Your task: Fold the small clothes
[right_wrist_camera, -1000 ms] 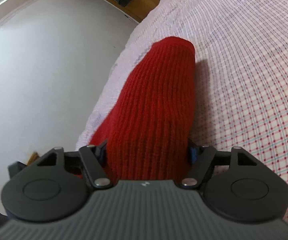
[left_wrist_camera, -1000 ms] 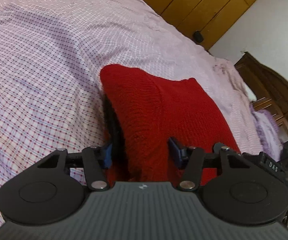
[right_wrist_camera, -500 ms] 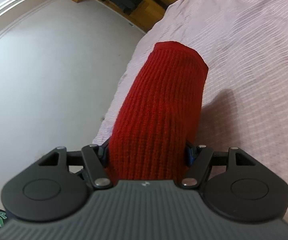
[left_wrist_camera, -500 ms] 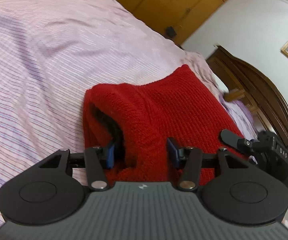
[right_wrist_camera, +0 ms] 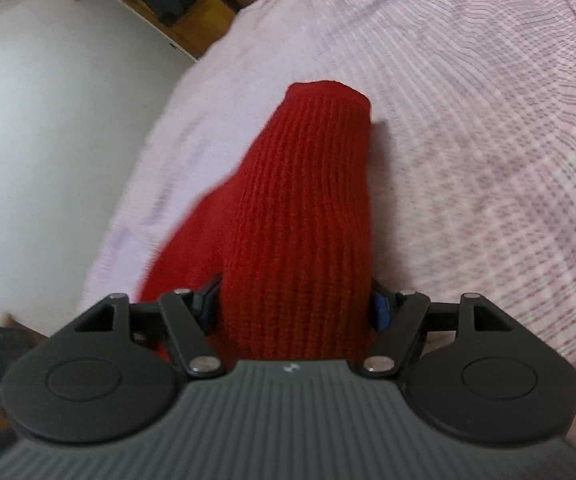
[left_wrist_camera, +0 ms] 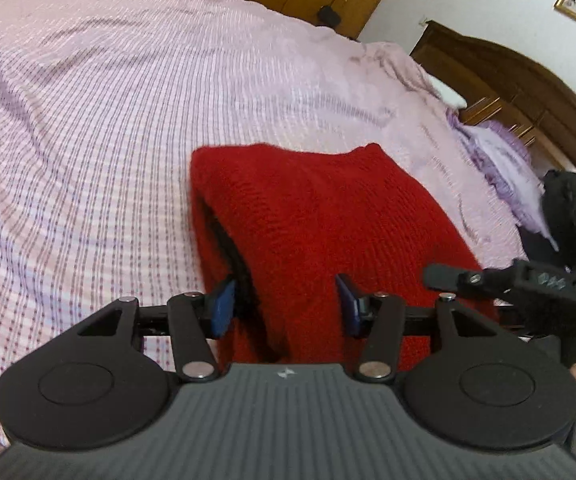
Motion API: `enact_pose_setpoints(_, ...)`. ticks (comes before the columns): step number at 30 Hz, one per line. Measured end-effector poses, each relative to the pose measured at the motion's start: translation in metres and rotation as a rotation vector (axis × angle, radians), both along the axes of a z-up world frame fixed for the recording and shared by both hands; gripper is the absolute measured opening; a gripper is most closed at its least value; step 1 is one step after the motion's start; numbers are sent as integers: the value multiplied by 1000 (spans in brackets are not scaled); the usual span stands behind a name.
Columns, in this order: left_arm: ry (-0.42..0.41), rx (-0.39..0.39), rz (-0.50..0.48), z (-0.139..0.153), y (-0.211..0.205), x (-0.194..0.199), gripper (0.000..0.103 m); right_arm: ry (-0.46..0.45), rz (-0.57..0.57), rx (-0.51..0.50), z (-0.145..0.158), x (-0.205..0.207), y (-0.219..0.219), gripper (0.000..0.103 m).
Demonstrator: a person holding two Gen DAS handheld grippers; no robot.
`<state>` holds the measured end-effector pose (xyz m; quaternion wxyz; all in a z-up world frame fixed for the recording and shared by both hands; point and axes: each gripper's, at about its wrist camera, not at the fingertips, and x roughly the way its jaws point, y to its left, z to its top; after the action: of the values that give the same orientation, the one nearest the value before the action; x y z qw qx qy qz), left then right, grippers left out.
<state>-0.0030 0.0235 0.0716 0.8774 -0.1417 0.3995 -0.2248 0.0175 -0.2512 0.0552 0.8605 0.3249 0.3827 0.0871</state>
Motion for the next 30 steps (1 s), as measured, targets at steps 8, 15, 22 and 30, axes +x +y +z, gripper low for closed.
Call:
enact_pose_setpoints(8, -37, 69, 22, 12, -2, -13, 60, -39, 31, -79, 16, -22, -8, 77)
enact_pose_setpoints(15, -73, 231, 17, 22, -17, -20, 61, -178, 28, -237, 58, -53, -8, 57)
enact_pose_setpoints(22, -24, 276, 19, 4, -19, -17, 62, -143, 105, -382, 31, -47, 20, 33)
enact_pose_setpoints(30, -37, 249, 49, 0, -16, -23, 67, -163, 103, -426, 30, -53, 26, 35)
